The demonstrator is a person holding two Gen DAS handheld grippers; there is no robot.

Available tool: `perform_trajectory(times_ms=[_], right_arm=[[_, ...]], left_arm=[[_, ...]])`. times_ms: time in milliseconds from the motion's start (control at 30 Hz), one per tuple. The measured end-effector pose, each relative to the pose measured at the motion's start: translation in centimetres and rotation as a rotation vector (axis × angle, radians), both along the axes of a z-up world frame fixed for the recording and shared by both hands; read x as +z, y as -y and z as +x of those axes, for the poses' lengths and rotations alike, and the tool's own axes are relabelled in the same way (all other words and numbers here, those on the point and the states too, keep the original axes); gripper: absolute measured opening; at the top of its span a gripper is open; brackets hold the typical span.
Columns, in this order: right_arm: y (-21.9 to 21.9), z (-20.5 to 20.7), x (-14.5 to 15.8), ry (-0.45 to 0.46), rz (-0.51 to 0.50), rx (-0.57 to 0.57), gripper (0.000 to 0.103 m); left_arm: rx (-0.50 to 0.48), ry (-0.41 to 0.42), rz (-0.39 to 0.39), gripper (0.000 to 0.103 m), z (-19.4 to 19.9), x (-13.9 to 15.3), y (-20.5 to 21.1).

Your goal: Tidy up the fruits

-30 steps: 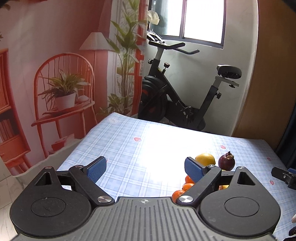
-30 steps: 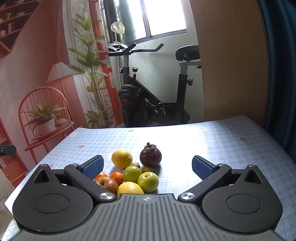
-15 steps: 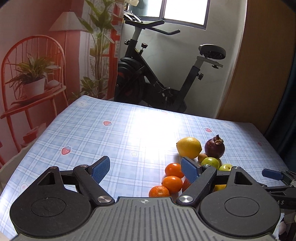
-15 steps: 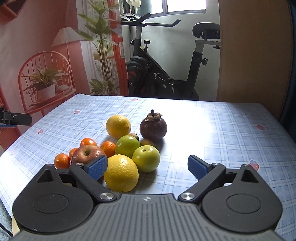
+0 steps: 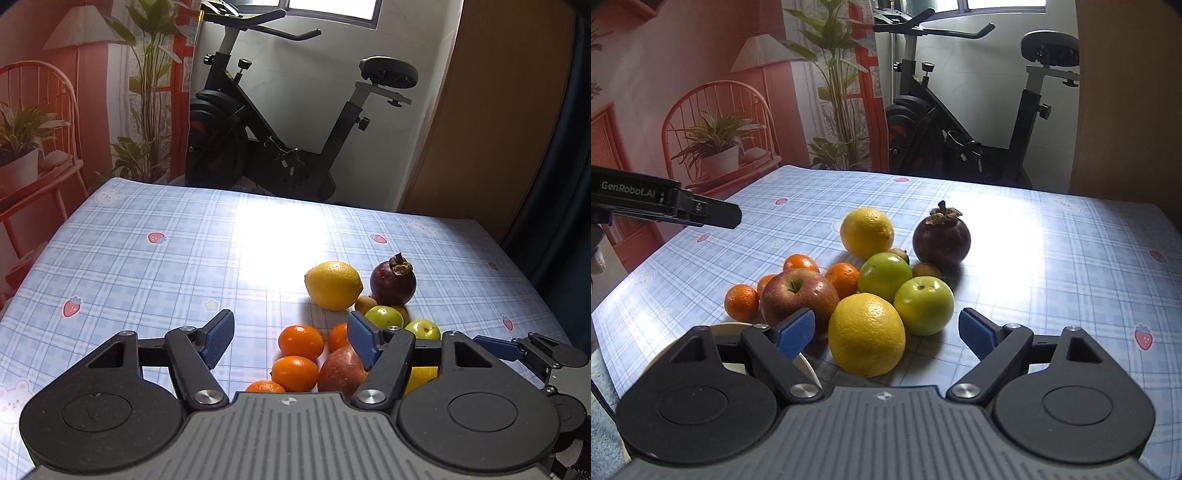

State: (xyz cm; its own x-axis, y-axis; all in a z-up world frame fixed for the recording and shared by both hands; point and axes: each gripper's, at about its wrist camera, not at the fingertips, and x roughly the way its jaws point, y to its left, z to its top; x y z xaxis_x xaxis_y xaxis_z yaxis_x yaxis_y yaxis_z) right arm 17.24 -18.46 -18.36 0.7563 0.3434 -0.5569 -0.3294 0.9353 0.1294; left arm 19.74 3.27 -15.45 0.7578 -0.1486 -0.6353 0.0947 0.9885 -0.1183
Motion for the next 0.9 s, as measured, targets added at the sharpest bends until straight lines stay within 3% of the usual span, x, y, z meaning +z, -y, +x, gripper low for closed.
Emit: perform_trajectory(times_ms=[133, 333, 500, 767, 900], right_arm=[[-1.8, 1.2, 0.6, 0.002, -0.007, 0.104, 0.082], [-4.6, 3.1, 0.2, -0.031, -0.043, 0.227, 0.076], [-6.0, 4.0, -0.7, -0.064, -0.078, 0.274, 0.070], [-6.9, 4.7, -1.3, -0.076, -0.105, 0.279, 0.070], [-7.7, 4.8, -1.6, -0.066, -0.171, 0.311, 0.068]], left_arm=[[0.020, 0.012, 0.012, 0.070, 0.7, 0.9, -0.6], [-0.001, -0.050, 0.040, 0.069, 1.4, -0.2, -0.5], [-0.034, -0.098, -0.023, 0.059, 1.7, -1.5, -1.1], [-0.117, -0.153, -0.124, 0.043, 2.4, -3.3, -0.5], [-0.154, -0.178, -0.163, 0.042, 2.5, -3.9, -0.1]])
